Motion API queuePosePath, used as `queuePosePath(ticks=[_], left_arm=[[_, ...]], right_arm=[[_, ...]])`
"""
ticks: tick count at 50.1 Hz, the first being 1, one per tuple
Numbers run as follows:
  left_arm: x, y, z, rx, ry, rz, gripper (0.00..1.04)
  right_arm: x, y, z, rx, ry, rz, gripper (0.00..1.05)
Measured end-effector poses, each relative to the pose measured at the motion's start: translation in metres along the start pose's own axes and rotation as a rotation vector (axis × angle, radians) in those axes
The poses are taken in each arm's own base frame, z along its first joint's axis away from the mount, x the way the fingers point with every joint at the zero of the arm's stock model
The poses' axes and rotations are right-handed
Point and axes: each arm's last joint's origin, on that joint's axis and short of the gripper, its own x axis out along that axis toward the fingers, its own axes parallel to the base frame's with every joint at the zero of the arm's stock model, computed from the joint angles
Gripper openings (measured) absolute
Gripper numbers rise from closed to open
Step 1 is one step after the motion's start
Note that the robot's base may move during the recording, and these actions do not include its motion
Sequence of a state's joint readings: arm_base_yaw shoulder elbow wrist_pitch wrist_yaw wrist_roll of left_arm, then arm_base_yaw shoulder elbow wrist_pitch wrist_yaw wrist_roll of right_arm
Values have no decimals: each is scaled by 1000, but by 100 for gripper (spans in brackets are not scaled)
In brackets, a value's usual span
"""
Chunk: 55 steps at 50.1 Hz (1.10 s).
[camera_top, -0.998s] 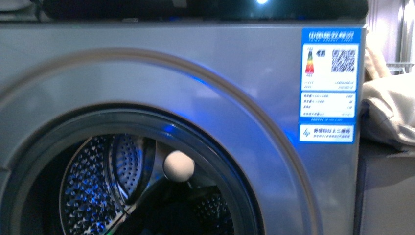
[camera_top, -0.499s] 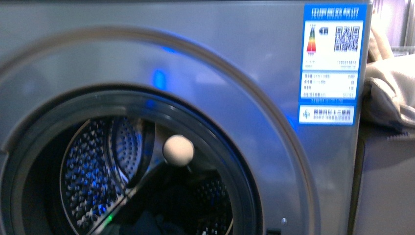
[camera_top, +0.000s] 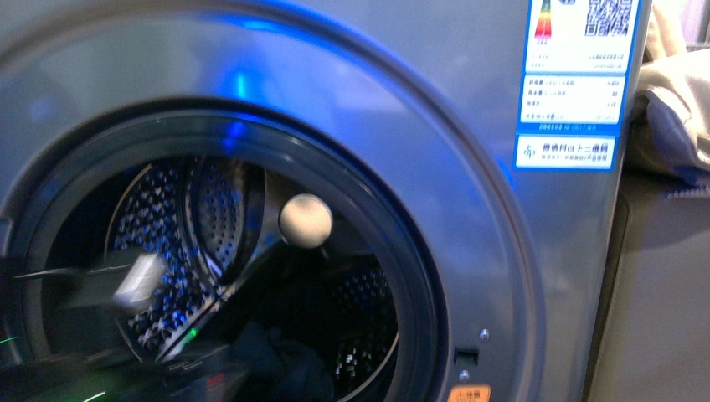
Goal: Collect clothes from washing machine
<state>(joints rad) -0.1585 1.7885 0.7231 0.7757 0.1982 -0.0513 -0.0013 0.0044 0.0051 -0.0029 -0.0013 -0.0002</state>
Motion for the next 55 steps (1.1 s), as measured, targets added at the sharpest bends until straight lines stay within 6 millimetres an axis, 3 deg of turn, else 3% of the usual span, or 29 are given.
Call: queuePosePath(ticks=[17, 45, 55], left_arm=[[59, 5, 4, 25, 46, 54, 98], [151, 34, 18, -17, 120, 136, 98], [171, 42, 13, -55, 156, 144, 98]], right_arm=[[0, 0, 0, 0, 0, 0, 97], [0, 0, 0, 0, 0, 0, 97], [0, 0, 0, 0, 0, 0, 97]])
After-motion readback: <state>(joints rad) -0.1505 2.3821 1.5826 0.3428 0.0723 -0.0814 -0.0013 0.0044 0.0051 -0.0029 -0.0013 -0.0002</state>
